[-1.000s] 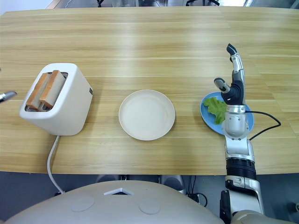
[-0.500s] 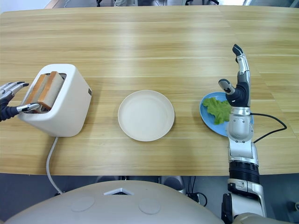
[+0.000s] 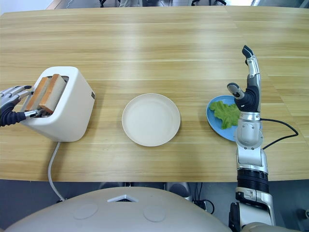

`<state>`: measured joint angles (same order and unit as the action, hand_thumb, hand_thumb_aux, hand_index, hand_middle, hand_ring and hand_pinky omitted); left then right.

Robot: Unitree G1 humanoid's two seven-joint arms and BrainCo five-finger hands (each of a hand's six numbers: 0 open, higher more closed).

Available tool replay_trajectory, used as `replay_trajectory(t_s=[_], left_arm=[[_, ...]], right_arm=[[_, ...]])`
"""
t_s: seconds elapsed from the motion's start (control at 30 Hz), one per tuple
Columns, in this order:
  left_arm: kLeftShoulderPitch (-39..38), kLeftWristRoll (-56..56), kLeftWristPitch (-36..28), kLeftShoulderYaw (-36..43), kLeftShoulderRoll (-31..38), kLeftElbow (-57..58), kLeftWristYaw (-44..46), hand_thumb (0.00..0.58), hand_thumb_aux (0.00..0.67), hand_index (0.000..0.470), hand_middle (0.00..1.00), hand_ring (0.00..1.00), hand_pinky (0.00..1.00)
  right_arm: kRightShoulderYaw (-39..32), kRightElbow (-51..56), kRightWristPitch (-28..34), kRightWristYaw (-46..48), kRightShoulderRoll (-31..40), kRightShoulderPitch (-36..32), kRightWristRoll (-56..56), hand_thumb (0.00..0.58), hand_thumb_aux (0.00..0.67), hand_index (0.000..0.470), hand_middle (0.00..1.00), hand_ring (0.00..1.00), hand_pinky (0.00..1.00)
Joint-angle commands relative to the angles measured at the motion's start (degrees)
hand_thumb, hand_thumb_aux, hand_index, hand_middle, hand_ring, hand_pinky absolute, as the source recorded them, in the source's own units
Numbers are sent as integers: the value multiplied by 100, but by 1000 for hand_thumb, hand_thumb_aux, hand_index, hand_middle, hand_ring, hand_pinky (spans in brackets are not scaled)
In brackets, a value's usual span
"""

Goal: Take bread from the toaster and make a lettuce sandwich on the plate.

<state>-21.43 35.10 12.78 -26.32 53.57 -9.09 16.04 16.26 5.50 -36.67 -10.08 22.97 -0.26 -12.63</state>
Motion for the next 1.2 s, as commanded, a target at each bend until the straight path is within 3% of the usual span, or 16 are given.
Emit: replay_trajectory(t_s=[0.03,0.73,0.77,0.8,1.2], left_arm=[[-85,-89,-45,132,59,75,290,580,670,460,0,0,0],[1304,-1220,-758,-97,-999,-95,-385,580,670,460,0,0,0],[1350,-1230,-762,-93,-1055,-108,-465,580,670,460,733,733,733],[1392,-1243,-758,-80,-1092,-101,-513,580,670,460,1000,1000,1000],[1596,-1139,-689,283,-1099,200,-778,580,670,460,1000,1000,1000]], right_arm=[[127,-114,83,11,3,64,61,0,0,0,0,0,0],[157,-212,107,40,-78,104,28,0,0,0,0,0,0],[158,-215,101,43,-78,106,29,0,0,0,0,0,0],[161,-222,97,44,-79,113,28,0,0,0,0,0,0],[200,-266,78,19,-58,188,-29,0,0,0,0,0,0]])
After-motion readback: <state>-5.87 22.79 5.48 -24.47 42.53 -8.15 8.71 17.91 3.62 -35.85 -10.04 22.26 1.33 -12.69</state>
